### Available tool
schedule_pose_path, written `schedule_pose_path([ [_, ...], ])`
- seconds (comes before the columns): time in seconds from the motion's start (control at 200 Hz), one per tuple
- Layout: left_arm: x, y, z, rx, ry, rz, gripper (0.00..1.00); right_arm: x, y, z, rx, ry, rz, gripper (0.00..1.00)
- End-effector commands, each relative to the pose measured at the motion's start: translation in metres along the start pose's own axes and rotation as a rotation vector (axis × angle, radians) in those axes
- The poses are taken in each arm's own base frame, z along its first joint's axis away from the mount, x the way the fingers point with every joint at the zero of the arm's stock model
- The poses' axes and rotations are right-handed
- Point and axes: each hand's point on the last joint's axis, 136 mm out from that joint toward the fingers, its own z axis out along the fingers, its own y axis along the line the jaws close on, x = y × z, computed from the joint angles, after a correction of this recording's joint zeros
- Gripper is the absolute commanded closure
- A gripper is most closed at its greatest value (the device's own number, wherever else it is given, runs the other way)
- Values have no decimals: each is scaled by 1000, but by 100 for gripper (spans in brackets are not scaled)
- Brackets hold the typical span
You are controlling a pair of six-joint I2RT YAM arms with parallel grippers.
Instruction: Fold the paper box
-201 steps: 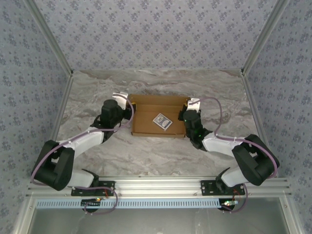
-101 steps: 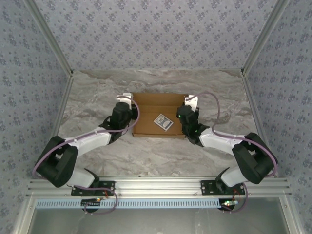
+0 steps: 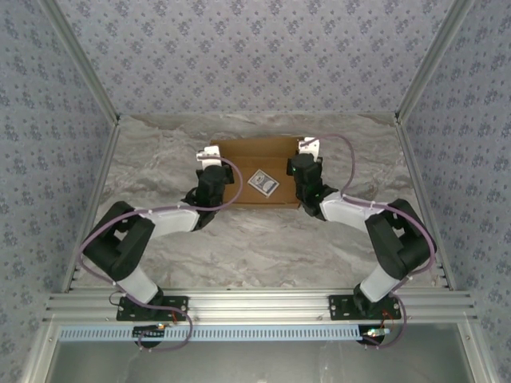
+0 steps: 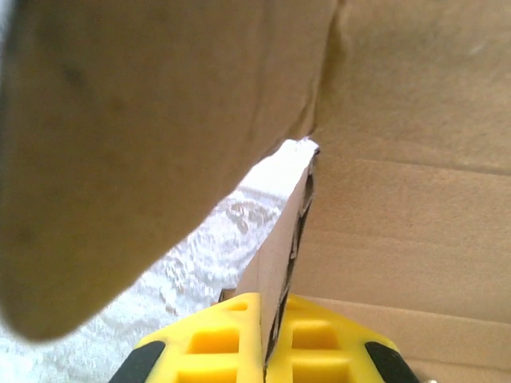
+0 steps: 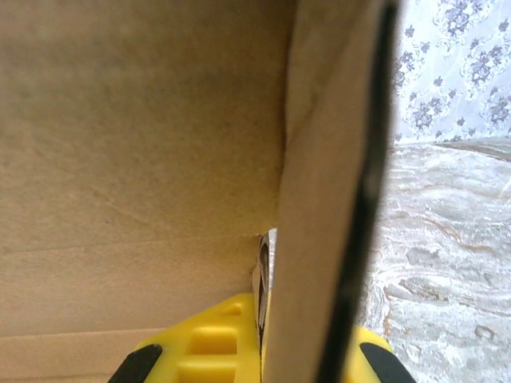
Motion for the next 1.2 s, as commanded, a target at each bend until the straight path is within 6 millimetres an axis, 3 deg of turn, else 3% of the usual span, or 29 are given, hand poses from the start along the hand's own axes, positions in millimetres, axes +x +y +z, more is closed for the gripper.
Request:
schedule_pose_path([
  [0.0, -22, 3, -2, -25, -137, -60, 100, 13, -5, 7, 12, 20, -70, 99],
  [0.39, 36, 12, -23, -23, -76, 3, 100, 55, -2, -19, -17, 26, -67, 99],
  [0.715, 81, 22, -44, -17, -17, 86, 100, 85, -15, -42, -2, 33, -87, 97],
  [0.949, 93, 30, -50, -31, -7, 128, 100, 107, -24, -53, 23, 63, -93, 95],
  [1.194, 99, 35, -52, -37, -15, 171, 100, 113, -32, -60, 62, 73, -82, 90],
])
